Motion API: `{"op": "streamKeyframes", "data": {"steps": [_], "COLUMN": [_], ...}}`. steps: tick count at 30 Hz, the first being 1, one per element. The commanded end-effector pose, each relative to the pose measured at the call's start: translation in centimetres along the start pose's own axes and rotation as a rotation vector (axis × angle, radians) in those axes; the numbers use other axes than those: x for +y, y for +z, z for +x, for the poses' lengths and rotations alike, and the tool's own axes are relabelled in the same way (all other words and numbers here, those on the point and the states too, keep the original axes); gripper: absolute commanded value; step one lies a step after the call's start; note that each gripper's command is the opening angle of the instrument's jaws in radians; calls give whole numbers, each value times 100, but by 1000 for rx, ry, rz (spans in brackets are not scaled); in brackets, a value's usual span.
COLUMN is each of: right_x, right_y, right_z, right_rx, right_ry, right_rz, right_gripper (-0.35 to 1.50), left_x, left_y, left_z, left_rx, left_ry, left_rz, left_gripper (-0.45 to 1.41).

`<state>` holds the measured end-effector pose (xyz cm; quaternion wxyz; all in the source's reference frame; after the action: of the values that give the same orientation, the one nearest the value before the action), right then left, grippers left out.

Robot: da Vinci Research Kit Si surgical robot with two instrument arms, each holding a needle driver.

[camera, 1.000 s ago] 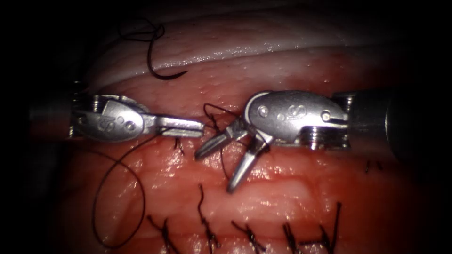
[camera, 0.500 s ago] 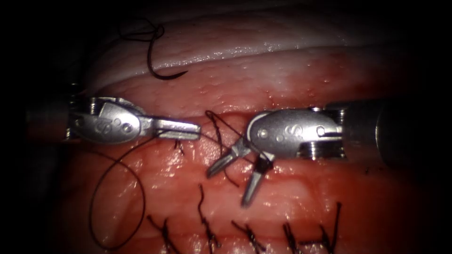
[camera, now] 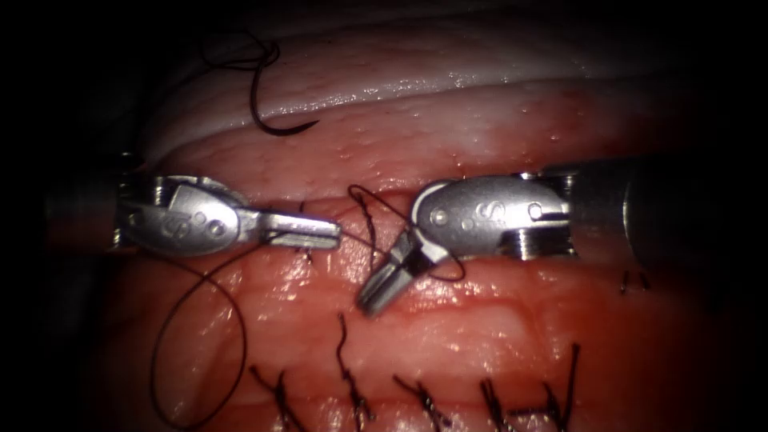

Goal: Wound Closure

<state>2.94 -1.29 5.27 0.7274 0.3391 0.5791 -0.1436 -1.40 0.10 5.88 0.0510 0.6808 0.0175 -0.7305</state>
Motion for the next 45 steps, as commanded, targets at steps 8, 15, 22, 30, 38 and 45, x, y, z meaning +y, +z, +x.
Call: {"op": "streamKeyframes", "data": {"steps": [8,15,22,30,38,45], "right_x": [17,31,57,73,80,89], "right_y": [-7,-27,-52,-63,-63,-59], "right_z": [7,9,1,-11,-13,-13], "right_rx": [57,129,157,167,156,135], "right_ry": [36,87,123,168,204,239], "right_rz": [-35,-124,-198,-254,-309,-367], "right_gripper": [-35,-35,-35,-35,-35,-35], "left_x": [22,51,87,121,160,183], "left_y": [8,16,25,44,82,107], "left_z": [0,12,42,80,126,149], "left_rx": [-7,-29,-36,-14,59,119], "left_ry": [-2,-7,5,17,65,68], "left_rz": [1,-41,-131,-246,-374,-449], "left_gripper": [-45,-45,-45,-45,-45,-45]}}
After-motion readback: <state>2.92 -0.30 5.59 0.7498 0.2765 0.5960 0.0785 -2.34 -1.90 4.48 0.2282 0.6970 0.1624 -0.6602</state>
